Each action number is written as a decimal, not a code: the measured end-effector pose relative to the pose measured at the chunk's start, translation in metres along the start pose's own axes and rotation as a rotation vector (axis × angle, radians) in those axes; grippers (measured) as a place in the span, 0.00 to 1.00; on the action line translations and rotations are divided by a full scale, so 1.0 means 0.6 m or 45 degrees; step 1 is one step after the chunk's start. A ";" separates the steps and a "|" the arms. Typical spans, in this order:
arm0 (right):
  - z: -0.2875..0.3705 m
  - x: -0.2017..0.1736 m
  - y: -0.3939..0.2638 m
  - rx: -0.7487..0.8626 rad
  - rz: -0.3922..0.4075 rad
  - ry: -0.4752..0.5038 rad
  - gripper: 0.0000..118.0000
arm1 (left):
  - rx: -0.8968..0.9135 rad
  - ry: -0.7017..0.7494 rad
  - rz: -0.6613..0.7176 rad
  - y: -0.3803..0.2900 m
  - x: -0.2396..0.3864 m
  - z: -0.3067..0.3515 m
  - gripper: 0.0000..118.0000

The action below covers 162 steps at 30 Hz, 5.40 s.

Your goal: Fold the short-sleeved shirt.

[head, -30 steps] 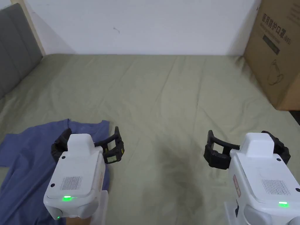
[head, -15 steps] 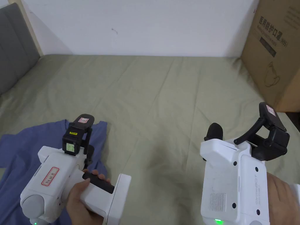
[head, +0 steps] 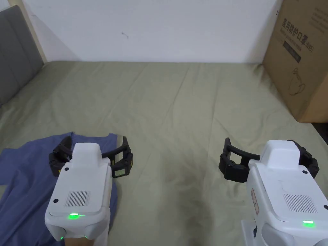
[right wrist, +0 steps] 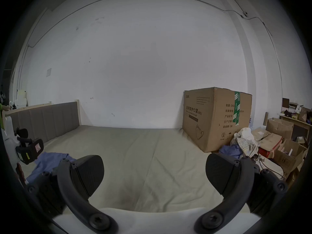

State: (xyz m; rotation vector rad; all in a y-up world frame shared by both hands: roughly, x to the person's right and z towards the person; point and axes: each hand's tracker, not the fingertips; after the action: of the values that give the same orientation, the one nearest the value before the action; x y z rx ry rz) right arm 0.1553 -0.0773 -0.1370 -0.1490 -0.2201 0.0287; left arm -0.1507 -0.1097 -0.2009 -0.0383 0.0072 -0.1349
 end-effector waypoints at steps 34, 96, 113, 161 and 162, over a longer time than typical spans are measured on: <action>0.002 -0.002 0.005 -0.032 0.010 0.022 1.00 | -0.017 -0.005 0.055 0.009 -0.017 -0.005 1.00; -0.020 -0.369 0.046 -0.003 0.024 0.727 0.00 | -0.146 0.590 0.072 -0.007 -0.382 0.162 0.00; -0.056 -0.325 0.030 -0.049 0.059 0.631 0.00 | -0.632 0.115 0.322 -0.068 -0.375 -0.054 0.05; -0.069 -0.139 0.004 -0.127 -0.003 0.312 0.00 | -0.826 -0.216 0.467 0.015 -0.266 -0.194 0.00; -0.066 -0.131 0.006 -0.121 -0.009 0.302 0.00 | -0.796 -0.235 0.436 0.037 -0.254 -0.192 0.00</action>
State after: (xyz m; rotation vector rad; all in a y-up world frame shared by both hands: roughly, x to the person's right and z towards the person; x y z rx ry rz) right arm 0.0871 -0.0831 -0.1927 -0.2449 0.0153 -0.0065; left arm -0.3000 -0.0717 -0.3160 -0.6704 -0.1281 0.2182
